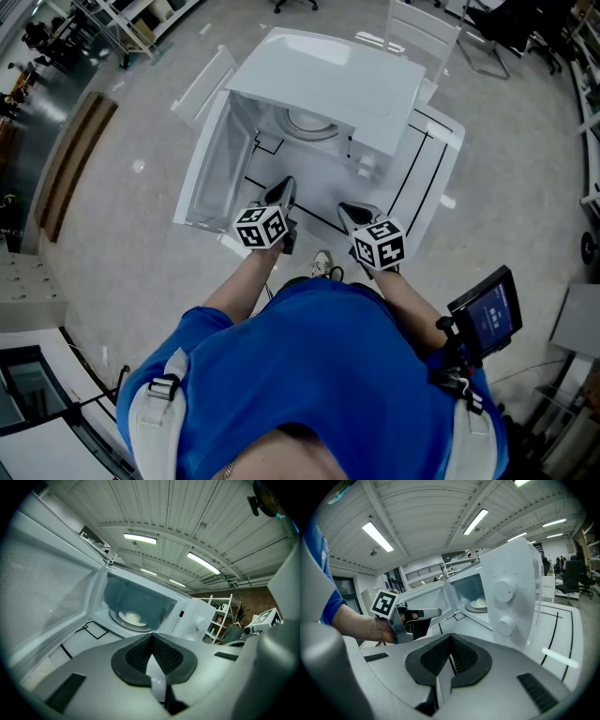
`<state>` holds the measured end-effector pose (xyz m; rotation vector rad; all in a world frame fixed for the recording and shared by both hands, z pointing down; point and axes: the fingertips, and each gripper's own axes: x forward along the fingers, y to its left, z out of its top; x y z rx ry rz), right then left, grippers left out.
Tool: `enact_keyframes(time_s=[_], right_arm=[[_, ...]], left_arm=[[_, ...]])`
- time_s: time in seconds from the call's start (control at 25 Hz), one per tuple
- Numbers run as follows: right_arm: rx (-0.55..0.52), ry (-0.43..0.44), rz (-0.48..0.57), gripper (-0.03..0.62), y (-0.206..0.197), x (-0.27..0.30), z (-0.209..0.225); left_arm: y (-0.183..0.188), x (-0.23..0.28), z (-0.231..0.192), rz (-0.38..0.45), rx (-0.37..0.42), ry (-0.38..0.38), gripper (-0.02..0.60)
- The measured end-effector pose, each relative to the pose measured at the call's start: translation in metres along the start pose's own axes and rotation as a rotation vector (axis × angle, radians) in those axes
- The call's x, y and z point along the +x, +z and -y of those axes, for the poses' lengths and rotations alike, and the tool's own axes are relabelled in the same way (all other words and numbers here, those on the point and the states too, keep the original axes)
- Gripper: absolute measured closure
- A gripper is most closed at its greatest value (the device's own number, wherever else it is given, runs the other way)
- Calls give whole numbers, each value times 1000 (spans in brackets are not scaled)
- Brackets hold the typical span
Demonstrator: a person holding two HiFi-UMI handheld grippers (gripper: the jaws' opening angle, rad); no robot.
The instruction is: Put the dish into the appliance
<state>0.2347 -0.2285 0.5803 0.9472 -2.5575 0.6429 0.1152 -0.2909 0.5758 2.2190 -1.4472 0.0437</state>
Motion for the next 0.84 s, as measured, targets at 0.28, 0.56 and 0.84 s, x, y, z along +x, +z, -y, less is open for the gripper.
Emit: enact_keyframes(time_s=[0.28, 0.56, 0.84], right_arm=[[-6, 0, 2, 594, 1, 0, 1], [-10, 1, 2, 594, 1, -2, 0], [-12, 3, 1, 594, 0, 0, 3]], left_arm=[[0, 2, 1, 5, -4, -3, 575], [0, 2, 5, 6, -5, -6, 575], [-2, 6, 4, 7, -5, -6, 575]])
